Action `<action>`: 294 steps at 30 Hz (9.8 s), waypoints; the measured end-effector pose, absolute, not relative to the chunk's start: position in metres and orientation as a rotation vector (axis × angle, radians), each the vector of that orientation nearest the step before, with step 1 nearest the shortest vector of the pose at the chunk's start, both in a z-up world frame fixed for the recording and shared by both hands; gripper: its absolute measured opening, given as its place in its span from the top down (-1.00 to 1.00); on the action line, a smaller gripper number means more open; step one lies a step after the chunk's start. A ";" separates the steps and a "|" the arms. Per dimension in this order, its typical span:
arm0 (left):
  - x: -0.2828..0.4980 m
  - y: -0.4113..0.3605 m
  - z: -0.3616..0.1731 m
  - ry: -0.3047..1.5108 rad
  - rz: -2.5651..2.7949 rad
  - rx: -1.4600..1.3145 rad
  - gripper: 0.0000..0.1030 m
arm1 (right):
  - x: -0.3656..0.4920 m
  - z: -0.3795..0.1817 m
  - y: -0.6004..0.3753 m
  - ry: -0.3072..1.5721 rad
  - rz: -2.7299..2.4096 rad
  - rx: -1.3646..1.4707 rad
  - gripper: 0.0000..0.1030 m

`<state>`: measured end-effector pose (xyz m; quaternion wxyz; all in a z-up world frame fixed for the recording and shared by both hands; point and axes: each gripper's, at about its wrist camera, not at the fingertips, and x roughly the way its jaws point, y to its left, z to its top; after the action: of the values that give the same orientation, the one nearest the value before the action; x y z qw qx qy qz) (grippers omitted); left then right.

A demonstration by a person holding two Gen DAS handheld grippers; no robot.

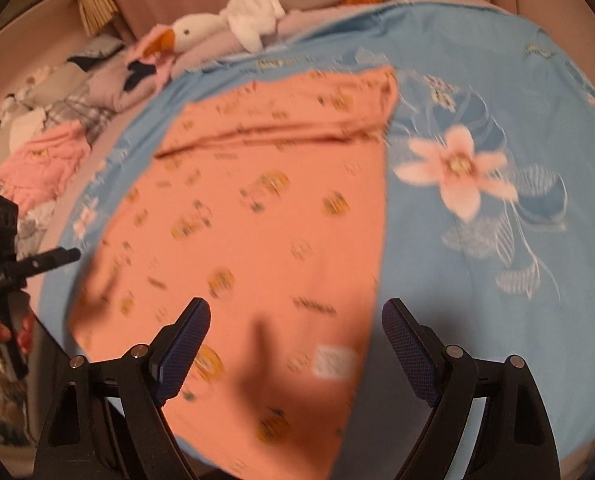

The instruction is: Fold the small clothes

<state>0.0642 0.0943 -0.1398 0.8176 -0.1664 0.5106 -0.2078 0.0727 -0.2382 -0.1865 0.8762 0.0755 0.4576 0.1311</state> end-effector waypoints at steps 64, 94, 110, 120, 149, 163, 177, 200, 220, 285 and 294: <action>0.152 0.114 -0.007 0.693 -0.646 -0.592 0.87 | 0.137 -0.066 -0.259 0.608 0.638 0.432 0.86; 0.342 0.181 -0.131 0.940 -0.262 -0.746 -0.19 | 0.351 -0.190 -0.317 0.980 0.225 0.732 0.33; 0.288 0.043 -0.154 1.065 -0.541 -0.164 0.54 | 0.291 -0.184 -0.233 0.969 0.397 0.110 0.68; 0.372 0.045 -0.162 0.958 -0.418 -0.317 0.53 | 0.369 -0.171 -0.239 0.845 0.329 0.231 0.68; 0.252 0.126 -0.134 0.912 -0.343 -0.453 -0.53 | 0.269 -0.169 -0.321 0.873 0.197 0.340 0.01; 0.203 0.140 -0.174 0.983 -0.352 -0.654 -0.53 | 0.218 -0.198 -0.340 0.950 0.233 0.563 0.00; 0.226 0.105 -0.181 1.048 -0.305 -0.466 -0.53 | 0.212 -0.187 -0.306 0.916 0.233 0.461 -0.12; 0.299 0.094 -0.181 1.036 -0.394 -0.578 0.58 | 0.252 -0.167 -0.221 0.846 0.366 0.257 -0.11; 0.280 0.038 -0.124 0.931 -0.335 -0.254 0.74 | 0.293 -0.199 -0.139 0.922 0.467 0.124 0.27; 0.263 0.134 -0.209 1.007 -0.430 -0.989 0.33 | 0.338 -0.209 -0.141 1.045 0.607 0.601 -0.19; 0.276 0.093 -0.157 0.896 -0.494 -0.789 0.81 | 0.333 -0.202 -0.131 1.010 0.608 0.486 0.85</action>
<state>0.2761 0.0930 -0.1566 0.7986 -0.3678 0.4173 -0.2300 0.3334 -0.1307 -0.2015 0.8035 0.2270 0.4716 0.2836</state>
